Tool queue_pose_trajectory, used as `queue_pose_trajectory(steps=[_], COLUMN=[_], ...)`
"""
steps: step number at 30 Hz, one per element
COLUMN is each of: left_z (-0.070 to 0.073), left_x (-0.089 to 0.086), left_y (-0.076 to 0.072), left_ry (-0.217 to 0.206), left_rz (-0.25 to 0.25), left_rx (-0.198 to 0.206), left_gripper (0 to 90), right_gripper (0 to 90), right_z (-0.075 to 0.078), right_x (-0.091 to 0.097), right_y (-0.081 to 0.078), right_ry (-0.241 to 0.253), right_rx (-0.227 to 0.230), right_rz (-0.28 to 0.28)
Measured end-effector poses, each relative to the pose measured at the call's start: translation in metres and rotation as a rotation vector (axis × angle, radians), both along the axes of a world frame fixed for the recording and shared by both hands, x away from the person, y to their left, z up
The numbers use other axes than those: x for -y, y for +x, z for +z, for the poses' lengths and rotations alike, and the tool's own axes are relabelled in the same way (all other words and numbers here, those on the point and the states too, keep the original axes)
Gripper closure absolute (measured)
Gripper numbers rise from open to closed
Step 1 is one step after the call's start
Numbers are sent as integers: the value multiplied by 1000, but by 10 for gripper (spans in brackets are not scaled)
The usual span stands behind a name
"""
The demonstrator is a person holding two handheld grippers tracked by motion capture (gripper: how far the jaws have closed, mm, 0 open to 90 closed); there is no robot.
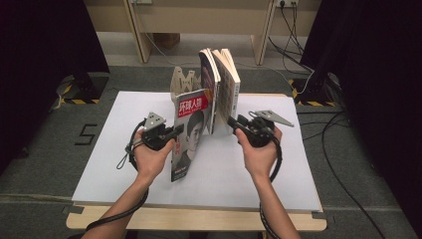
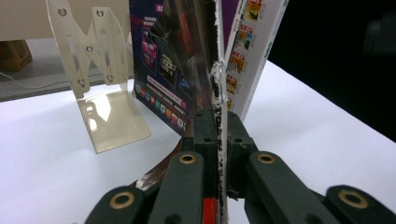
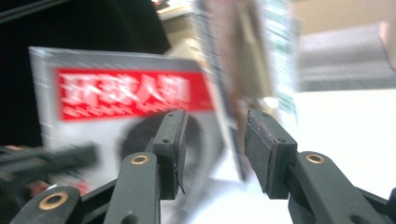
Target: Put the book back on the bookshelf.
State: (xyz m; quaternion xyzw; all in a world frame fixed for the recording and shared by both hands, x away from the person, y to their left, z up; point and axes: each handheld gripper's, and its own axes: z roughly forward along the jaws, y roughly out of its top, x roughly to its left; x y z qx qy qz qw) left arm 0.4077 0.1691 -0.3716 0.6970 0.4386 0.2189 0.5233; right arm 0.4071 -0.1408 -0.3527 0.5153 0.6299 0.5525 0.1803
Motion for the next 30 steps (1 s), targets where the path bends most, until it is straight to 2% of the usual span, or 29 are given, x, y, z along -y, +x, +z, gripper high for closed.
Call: queue_pose_trajectory(steps=[6,9,14,18,20,23,26,30], left_z=[7,10,18,23,26,30,36,47], left_x=[-10,-18,-23,-27,-30,-33,-35,-38], left_y=[1,2,3,4,5,7,11,16], left_ry=[-21,-40,-45,-48,-50,-54,-49,-15], left_rz=[3,15,18,28,33,44,53,71], left_rx=[21,25,45,57,65,74,86,115], left_gripper=[868,869,869,869,869,869,869,869], right_gripper=[589,588,589,589,589,589,589,589], right_z=[-43,-69,-97,-112,-119,-126,-129,-127], right_x=[38,56,79,87,87,87,87,86], right_y=[-10,-18,-27,-29,-29,-29,-30,-32], right_ry=[-34,-33,-22,-12,-35,-43,-58,-56], right_rx=[-80,-128,-176,-191,-193,-196,-191,-183], right_rz=[-78,-106,-174,-205,-207,-207,-208,-210])
